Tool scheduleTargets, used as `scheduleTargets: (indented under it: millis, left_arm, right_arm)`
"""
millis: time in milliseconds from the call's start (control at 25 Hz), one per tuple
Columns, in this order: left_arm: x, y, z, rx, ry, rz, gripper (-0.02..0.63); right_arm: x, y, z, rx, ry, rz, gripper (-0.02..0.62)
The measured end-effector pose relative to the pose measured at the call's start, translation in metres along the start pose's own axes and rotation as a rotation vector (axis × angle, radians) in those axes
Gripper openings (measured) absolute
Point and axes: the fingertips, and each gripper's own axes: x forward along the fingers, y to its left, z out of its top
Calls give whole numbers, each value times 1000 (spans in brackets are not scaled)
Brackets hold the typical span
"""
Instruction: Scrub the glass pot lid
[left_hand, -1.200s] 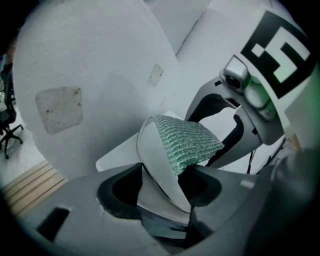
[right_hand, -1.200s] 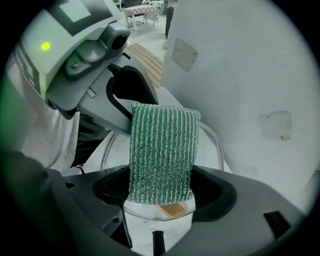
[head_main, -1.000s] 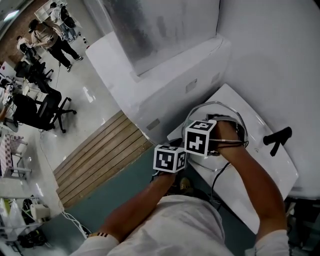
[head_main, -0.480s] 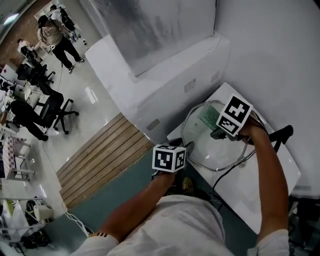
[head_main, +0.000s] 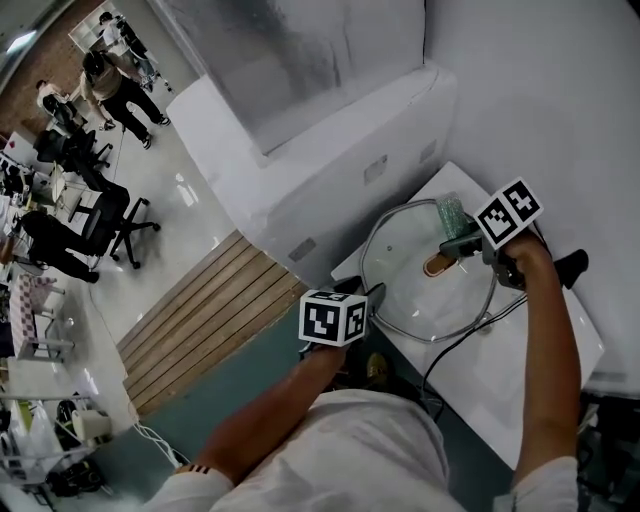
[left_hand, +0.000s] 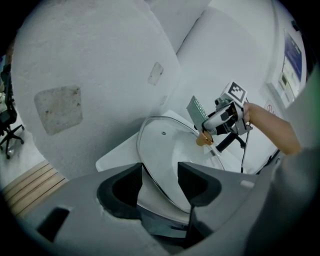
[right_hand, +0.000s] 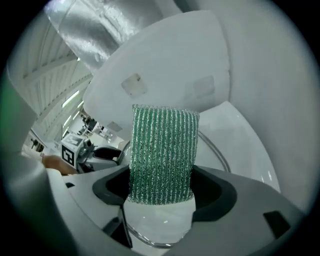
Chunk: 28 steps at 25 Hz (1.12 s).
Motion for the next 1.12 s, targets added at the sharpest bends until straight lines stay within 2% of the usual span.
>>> scheduleTargets:
  millis: [280, 440, 560, 720, 800, 1000, 1120]
  left_arm:
    - [-1, -1, -1, -3, 2, -1, 232]
    - [0, -1, -1, -7, 2, -2, 232]
    - [0, 0, -1, -7, 2, -1, 232]
    - [-1, -1, -1, -7, 1, -2, 232]
    - [-2, -1, -1, -7, 3, -1, 232]
    - [-1, -1, -1, -9, 0, 1, 232]
    - [-1, 0, -1, -8, -3, 2, 232]
  right_arm:
    - [-8, -17, 3, 192, -168, 67, 348]
    - [-15, -14, 5, 193, -214, 54, 348]
    - [-29, -1, 4, 83, -212, -43, 348]
    - [-47, 36, -1, -173, -169, -237, 348]
    - [-49, 59, -5, -275, -161, -303, 348]
    - [-29, 99, -23, -442, -136, -447, 348]
    - [-9, 115, -33, -496, -130, -500, 348]
